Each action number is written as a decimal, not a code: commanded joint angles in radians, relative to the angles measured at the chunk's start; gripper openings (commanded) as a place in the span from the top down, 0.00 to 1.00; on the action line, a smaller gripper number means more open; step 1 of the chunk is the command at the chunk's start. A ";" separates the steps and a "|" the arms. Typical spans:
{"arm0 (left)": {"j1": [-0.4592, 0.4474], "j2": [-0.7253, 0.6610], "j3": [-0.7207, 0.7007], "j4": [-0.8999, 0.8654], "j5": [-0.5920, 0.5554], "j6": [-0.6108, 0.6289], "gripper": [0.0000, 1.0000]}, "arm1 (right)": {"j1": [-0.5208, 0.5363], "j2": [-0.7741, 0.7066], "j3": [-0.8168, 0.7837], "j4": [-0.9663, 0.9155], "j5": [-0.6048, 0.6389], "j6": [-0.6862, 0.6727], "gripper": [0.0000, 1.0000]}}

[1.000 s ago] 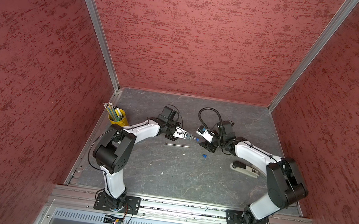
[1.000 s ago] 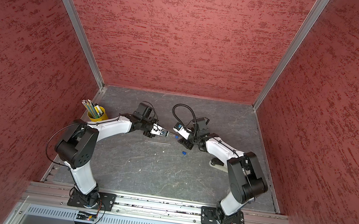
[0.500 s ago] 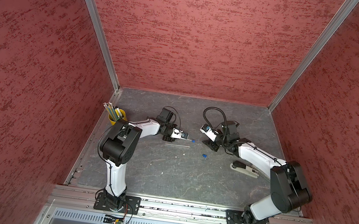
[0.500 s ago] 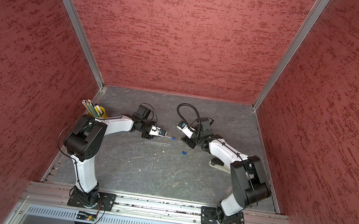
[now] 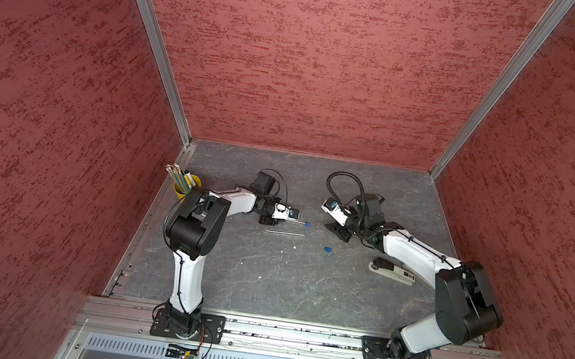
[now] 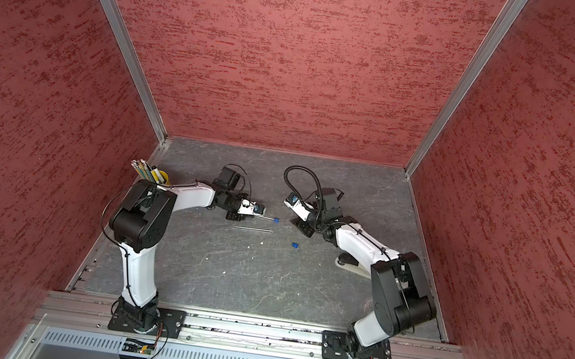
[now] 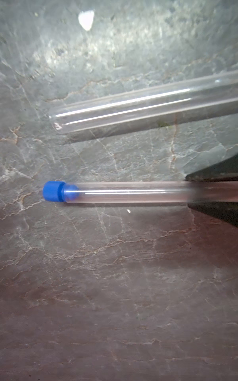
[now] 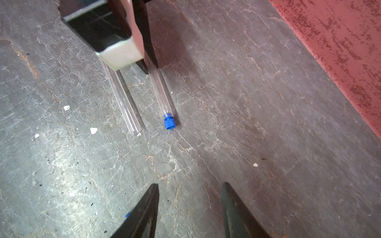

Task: Insert stoppers into test tubes
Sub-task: Place the test tube at the center of the board.

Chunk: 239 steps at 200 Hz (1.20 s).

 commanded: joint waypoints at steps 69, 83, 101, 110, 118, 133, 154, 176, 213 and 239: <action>0.005 0.018 0.037 -0.063 0.008 0.006 0.76 | -0.005 -0.051 -0.032 0.013 0.032 0.000 0.48; 0.005 0.015 0.037 -0.066 0.005 0.006 0.75 | -0.006 -0.054 -0.037 0.013 0.033 0.000 0.48; 0.003 0.005 0.035 -0.068 0.002 0.005 0.72 | -0.007 -0.059 -0.045 0.018 0.034 0.003 0.48; 0.002 -0.001 0.036 -0.073 -0.002 0.005 0.70 | -0.008 -0.059 -0.049 0.020 0.032 0.003 0.48; 0.001 -0.007 0.036 -0.078 -0.005 0.005 0.68 | -0.007 -0.056 -0.054 0.026 0.031 0.003 0.48; 0.001 -0.015 0.036 -0.084 -0.008 0.007 0.63 | -0.008 -0.046 -0.060 0.035 0.033 0.007 0.48; 0.002 -0.025 0.035 -0.090 -0.006 -0.002 0.59 | -0.007 -0.046 -0.068 0.047 0.029 0.020 0.48; 0.001 -0.043 0.028 -0.091 -0.011 -0.011 0.58 | -0.007 -0.055 -0.077 0.051 0.034 0.021 0.48; -0.005 -0.078 0.002 -0.072 -0.019 -0.029 0.57 | -0.007 -0.071 -0.096 0.057 0.045 0.030 0.48; -0.006 -0.101 -0.009 -0.077 -0.030 -0.039 0.57 | -0.007 -0.080 -0.108 0.056 0.055 0.035 0.48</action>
